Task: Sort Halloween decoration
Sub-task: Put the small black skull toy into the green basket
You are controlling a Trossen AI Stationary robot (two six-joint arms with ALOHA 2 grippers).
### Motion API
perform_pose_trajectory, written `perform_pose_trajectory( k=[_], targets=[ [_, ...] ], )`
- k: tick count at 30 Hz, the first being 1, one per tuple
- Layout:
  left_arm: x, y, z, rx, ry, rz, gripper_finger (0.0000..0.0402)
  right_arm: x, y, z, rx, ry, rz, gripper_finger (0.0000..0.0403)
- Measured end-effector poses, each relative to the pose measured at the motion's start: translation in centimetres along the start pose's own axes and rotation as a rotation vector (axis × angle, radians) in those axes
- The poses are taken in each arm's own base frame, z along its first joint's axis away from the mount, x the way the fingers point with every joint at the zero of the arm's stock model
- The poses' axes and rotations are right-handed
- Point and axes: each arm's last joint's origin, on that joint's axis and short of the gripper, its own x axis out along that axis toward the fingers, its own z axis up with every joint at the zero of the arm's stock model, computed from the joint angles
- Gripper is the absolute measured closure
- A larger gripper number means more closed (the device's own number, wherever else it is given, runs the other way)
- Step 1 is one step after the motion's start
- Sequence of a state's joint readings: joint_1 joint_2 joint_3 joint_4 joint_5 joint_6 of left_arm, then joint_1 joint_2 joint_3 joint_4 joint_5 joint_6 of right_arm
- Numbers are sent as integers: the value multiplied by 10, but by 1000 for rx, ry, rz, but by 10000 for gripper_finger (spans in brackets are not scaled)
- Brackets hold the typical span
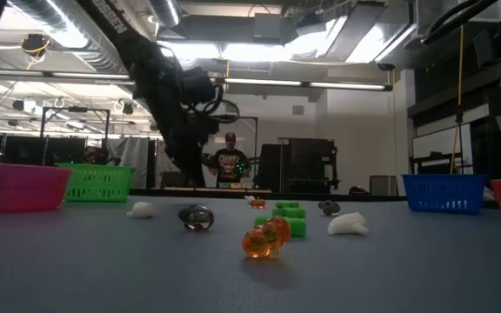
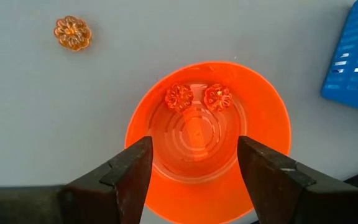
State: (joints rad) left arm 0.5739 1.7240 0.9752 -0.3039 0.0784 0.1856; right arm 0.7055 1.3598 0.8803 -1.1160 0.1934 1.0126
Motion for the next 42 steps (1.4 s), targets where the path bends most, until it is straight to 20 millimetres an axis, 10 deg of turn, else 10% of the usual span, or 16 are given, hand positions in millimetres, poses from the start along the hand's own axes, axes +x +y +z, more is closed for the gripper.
perform_pose_trajectory(
  k=[21,42],
  targets=[
    [-127,-28,-29,-34,95,-20,334,0,2,1,5,-15,23,169],
    [-126,-29,-68,-159,357,102,326,0,4,3,10,-26,41,169]
  ],
)
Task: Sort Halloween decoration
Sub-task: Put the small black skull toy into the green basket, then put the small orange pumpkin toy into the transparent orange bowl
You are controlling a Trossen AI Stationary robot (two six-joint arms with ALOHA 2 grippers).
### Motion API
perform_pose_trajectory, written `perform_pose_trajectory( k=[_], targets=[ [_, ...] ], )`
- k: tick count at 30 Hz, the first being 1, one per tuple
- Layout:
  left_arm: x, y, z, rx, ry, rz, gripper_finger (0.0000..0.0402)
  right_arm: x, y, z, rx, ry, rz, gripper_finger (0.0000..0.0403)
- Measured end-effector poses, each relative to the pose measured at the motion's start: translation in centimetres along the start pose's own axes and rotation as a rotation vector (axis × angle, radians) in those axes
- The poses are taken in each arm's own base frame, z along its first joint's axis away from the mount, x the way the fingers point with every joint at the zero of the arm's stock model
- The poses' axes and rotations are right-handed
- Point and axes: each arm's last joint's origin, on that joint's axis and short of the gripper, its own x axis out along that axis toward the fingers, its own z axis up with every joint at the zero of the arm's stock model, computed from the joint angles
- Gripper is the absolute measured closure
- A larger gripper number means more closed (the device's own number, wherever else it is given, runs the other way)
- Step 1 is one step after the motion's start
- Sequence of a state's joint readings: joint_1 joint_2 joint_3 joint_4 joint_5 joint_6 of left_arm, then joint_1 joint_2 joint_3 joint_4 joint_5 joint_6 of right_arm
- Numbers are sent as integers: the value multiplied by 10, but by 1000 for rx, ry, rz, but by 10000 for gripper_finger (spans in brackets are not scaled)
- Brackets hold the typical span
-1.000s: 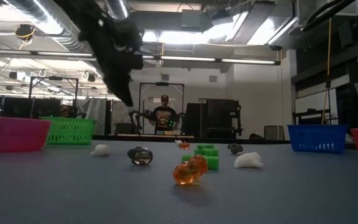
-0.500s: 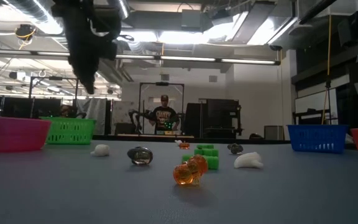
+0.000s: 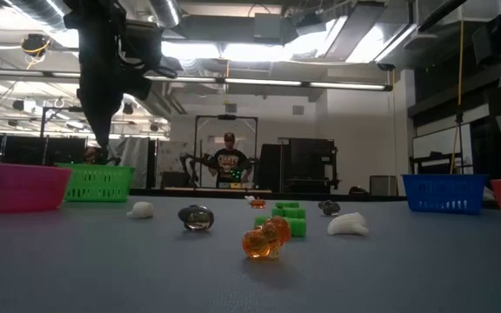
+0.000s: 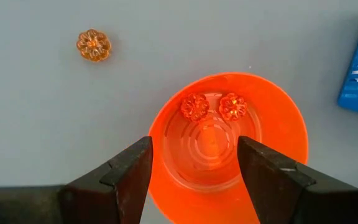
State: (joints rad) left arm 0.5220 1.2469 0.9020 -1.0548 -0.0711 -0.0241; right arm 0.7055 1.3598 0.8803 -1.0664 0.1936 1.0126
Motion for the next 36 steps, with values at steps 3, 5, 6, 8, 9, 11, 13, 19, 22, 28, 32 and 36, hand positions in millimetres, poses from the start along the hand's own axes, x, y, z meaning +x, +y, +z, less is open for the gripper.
perform_pose_trajectory(
  k=[3,5,6,8,9,11,13,19,22,28,32,36],
  targets=[
    [0,0,0,0,0,16,326,0,0,0,0,0,0,169],
    [0,0,0,0,0,17,323,0,0,0,0,0,0,169],
    [0,0,0,0,0,17,320,0,0,0,0,0,0,169],
    [0,0,0,0,0,17,308,0,0,0,0,0,0,169],
    [0,0,0,0,0,17,301,0,0,0,0,0,0,169],
    [0,1,0,0,0,25,285,0,0,0,0,0,0,169],
    [0,1,0,0,-1,33,268,0,0,0,0,0,0,169],
    [0,1,0,0,0,44,227,0,0,0,0,0,0,169],
    [0,1,0,0,0,44,212,0,0,0,0,0,0,169],
    [0,1,0,7,-1,43,194,0,0,0,0,0,0,169],
    [0,1,0,8,-1,43,187,0,0,0,0,0,0,169],
    [0,1,0,7,-5,43,186,0,0,0,0,0,0,169]
  ],
)
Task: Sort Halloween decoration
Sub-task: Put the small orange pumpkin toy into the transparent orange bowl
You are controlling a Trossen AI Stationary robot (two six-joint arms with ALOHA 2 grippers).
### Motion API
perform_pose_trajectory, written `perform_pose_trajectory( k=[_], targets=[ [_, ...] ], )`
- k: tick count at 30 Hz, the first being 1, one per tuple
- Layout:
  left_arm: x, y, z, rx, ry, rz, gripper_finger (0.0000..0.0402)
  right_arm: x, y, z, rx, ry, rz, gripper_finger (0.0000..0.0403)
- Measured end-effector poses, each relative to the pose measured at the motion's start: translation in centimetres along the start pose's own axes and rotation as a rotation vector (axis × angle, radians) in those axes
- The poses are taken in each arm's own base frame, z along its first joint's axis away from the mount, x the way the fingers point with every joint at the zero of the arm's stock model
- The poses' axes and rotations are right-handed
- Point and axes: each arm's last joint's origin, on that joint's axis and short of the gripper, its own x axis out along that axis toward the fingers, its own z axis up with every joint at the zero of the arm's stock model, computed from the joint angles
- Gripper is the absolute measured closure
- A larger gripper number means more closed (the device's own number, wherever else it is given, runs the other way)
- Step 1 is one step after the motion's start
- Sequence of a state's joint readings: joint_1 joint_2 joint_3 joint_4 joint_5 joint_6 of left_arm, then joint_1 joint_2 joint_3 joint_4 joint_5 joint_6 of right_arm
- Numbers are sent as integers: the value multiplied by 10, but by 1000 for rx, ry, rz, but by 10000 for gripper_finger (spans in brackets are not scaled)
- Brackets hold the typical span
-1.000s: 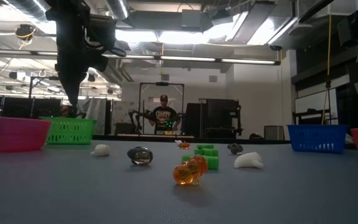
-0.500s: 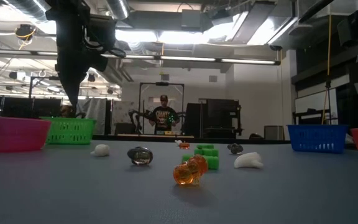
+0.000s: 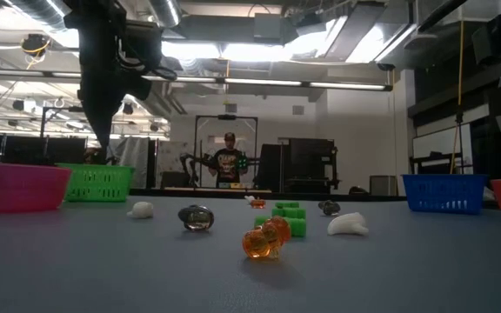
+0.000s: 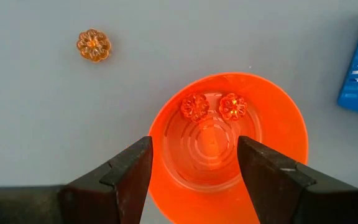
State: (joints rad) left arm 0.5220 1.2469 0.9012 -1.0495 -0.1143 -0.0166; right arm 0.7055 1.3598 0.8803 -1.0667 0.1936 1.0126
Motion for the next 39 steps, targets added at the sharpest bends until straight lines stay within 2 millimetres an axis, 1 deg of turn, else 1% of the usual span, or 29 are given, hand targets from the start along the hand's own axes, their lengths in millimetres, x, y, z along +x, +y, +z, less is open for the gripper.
perform_pose_trajectory(
  k=[23,33,39],
  targets=[
    [-1,-1,17,-19,-178,-4,188,0,0,0,0,0,0,169],
    [-4,-14,23,31,-254,-23,188,-1,0,0,2,3,6,169],
    [-7,-25,27,69,-305,-40,188,-11,5,5,10,1,53,169]
  ],
)
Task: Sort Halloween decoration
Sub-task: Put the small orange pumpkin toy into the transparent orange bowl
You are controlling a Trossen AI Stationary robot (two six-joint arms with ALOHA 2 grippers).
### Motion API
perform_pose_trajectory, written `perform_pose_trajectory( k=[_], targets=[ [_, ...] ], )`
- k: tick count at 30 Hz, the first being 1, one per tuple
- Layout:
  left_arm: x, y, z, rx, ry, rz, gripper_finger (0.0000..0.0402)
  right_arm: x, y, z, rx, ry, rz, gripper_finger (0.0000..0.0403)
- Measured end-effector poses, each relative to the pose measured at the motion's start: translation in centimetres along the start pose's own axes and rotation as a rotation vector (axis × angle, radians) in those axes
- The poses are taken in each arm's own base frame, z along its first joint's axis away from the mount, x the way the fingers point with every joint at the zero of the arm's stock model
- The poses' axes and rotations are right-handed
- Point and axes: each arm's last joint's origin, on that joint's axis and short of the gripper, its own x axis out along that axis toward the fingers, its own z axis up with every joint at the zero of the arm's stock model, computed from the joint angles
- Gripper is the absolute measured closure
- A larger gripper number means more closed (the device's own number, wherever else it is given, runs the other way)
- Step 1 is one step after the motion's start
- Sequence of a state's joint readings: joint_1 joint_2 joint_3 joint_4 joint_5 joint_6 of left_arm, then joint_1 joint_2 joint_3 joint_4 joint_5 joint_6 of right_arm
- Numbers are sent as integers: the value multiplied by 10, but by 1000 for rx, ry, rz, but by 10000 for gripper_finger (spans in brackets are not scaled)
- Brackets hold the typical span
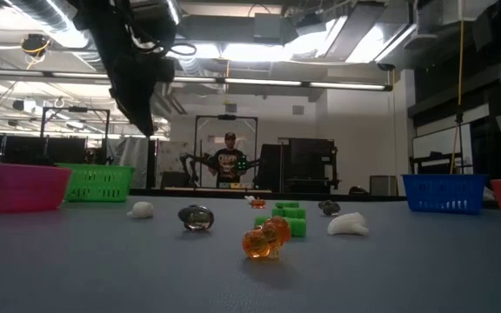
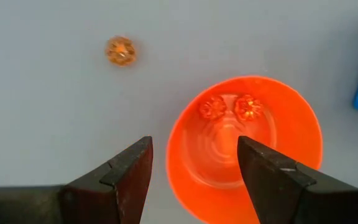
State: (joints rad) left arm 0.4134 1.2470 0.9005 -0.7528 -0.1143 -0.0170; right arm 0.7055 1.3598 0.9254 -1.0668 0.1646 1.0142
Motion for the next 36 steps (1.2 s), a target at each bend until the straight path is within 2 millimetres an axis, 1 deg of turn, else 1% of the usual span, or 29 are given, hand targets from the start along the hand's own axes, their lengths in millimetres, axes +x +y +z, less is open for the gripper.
perform_pose_trajectory(
  k=[8,15,23,25,29,36],
  targets=[
    [-2,-15,5,47,-61,-32,188,-19,13,12,18,-88,107,169],
    [-4,-26,6,81,-84,-56,188,-24,25,23,-56,-246,194,169],
    [-5,-35,5,112,-87,-74,188,-28,33,33,-163,-421,190,169],
    [-5,-36,5,118,-87,-77,188,-25,37,35,-192,-444,181,169],
    [-6,-39,4,128,-89,-83,188,-12,47,39,-257,-441,158,169],
    [-6,-40,4,133,-91,-87,188,22,59,40,-314,-354,58,169]
  ],
)
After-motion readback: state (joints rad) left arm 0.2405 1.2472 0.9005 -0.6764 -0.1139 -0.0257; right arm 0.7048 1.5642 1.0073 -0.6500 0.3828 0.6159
